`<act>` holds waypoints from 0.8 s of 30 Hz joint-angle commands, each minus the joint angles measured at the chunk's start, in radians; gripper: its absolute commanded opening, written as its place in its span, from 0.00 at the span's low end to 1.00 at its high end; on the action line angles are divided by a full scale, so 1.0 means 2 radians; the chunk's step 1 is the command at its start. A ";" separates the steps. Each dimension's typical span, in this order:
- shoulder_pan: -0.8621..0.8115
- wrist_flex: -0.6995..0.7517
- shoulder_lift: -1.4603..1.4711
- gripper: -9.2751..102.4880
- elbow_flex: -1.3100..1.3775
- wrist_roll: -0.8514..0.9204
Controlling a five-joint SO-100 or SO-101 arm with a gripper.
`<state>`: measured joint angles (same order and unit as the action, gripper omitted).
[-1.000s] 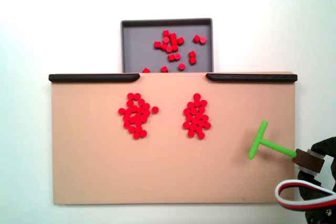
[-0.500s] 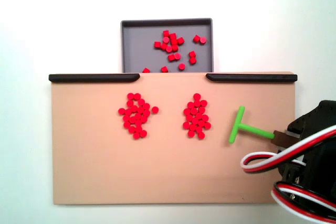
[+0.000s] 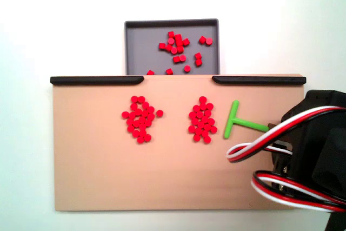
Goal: Push granules from right to the grey container
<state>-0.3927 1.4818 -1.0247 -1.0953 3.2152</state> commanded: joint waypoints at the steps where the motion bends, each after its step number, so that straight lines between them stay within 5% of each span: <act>1: 0.008 -0.003 -0.002 0.08 0.018 0.347; 24: 0.045 -0.005 -0.006 0.08 0.018 0.128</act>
<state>-0.3160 1.4711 -1.0201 -1.0922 3.2152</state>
